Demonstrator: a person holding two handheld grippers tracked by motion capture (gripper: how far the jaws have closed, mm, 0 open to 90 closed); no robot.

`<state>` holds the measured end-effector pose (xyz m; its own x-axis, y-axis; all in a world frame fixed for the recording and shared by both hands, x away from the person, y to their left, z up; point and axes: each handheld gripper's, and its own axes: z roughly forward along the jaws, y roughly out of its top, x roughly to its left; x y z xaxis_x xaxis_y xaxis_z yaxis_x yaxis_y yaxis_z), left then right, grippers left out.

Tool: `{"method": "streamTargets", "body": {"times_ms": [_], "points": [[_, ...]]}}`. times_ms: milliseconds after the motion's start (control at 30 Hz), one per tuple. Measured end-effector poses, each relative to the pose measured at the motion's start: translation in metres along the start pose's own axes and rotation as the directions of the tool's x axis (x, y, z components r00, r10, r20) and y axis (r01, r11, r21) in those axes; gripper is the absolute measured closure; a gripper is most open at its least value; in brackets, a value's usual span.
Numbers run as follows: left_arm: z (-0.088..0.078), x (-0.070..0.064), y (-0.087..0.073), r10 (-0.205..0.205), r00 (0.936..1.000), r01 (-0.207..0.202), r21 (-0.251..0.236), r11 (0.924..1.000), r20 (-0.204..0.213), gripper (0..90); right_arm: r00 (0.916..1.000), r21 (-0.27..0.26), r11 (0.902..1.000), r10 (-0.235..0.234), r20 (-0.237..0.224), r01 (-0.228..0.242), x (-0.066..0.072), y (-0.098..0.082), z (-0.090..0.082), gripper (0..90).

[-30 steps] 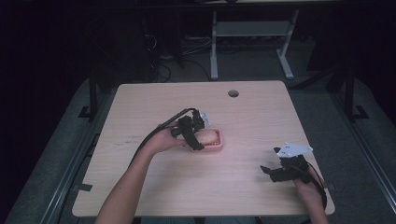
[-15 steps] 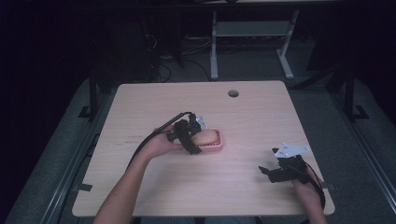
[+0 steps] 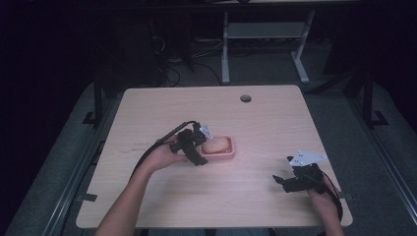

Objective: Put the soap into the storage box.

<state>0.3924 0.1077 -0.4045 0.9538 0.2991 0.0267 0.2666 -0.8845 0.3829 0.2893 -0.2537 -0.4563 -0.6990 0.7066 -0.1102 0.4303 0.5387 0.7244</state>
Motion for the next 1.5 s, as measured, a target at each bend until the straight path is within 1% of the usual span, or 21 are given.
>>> {"method": "streamTargets", "body": {"times_ms": [200, 367, 533, 667, 733, 900, 967, 1000, 1067, 1100, 1200, 1300, 1333, 1400, 1500], "points": [[-0.002, -0.002, -0.010, -0.014, 0.9999, 0.014, -0.015, 0.9998, 0.000, 22.8, 1.0000, 0.001, 1.0000, -0.002, 0.003, 0.002, 0.000, 0.000, 0.000, 13.9], [-0.004, -0.005, -0.017, -0.015, 0.9999, 0.014, -0.006, 0.9999, -0.005, 22.8, 1.0000, -0.003, 1.0000, -0.003, 0.000, 0.003, 0.001, 0.001, 0.001, 13.9], [-0.005, -0.008, -0.023, -0.020, 0.9998, 0.020, -0.017, 0.9997, -0.007, 22.8, 1.0000, 0.001, 1.0000, -0.003, 0.006, 0.003, 0.001, 0.001, 0.001, 13.9], [-0.007, -0.009, -0.026, -0.018, 0.9998, 0.018, -0.015, 0.9997, -0.008, 22.8, 1.0000, 0.002, 1.0000, -0.001, 0.008, 0.001, 0.001, 0.001, 0.000, 14.0], [-0.008, -0.010, -0.031, -0.026, 0.9996, 0.026, -0.015, 0.9995, -0.011, 22.7, 1.0000, 0.002, 1.0000, 0.001, 0.007, -0.001, 0.001, 0.000, 0.001, 13.9], [-0.010, -0.013, -0.037, -0.032, 0.9994, 0.031, -0.031, 0.9990, -0.010, 22.7, 1.0000, 0.006, 1.0000, 0.001, 0.010, -0.001, 0.001, 0.000, 0.000, 14.0], [-0.011, -0.014, -0.041, -0.029, 0.9995, 0.029, -0.029, 0.9992, -0.012, 22.7, 0.9999, 0.009, 1.0000, 0.003, 0.011, -0.003, 0.001, 0.000, 0.001, 13.9], [-0.011, -0.015, -0.042, -0.034, 0.9994, 0.034, -0.032, 0.9989, -0.011, 22.7, 0.9999, 0.009, 1.0000, 0.003, 0.012, -0.003, 0.001, 0.000, 0.001, 13.9], [-0.011, -0.015, -0.043, -0.034, 0.9994, 0.033, -0.025, 0.9991, -0.009, 22.4, 0.9999, 0.010, 0.9999, 0.005, 0.013, -0.005, 0.002, 0.000, 0.001, 14.0], [-0.011, -0.016, -0.045, -0.032, 0.9994, 0.032, -0.028, 0.9991, -0.014, 22.2, 0.9999, 0.010, 0.9999, 0.005, 0.014, -0.005, 0.002, 0.000, 0.001, 14.0], [-0.012, -0.018, -0.048, -0.037, 0.9992, 0.036, -0.037, 0.9986, -0.013, 22.2, 0.9999, 0.011, 0.9999, 0.005, 0.015, -0.005, 0.002, 0.000, 0.001, 13.9], [-0.012, -0.019, -0.052, -0.037, 0.9993, 0.036, -0.035, 0.9987, -0.010, 22.2, 0.9999, 0.011, 0.9999, 0.005, 0.014, -0.005, 0.002, 0.000, 0.001, 13.9], [-0.012, -0.020, -0.053, -0.040, 0.9991, 0.039, -0.043, 0.9983, -0.013, 22.2, 0.9999, 0.011, 0.9999, 0.007, 0.015, -0.007, 0.002, 0.000, 0.001, 13.9], [-0.012, -0.021, -0.055, -0.040, 0.9992, 0.040, -0.037, 0.9985, -0.010, 22.2, 0.9999, 0.012, 0.9999, 0.006, 0.015, -0.006, 0.001, 0.000, 0.001, 13.9], [-0.013, -0.022, -0.059, -0.045, 0.9989, 0.045, -0.042, 0.9981, -0.012, 22.2, 0.9999, 0.014, 0.9999, 0.006, 0.016, -0.007, 0.002, -0.001, 0.001, 14.0]]}}
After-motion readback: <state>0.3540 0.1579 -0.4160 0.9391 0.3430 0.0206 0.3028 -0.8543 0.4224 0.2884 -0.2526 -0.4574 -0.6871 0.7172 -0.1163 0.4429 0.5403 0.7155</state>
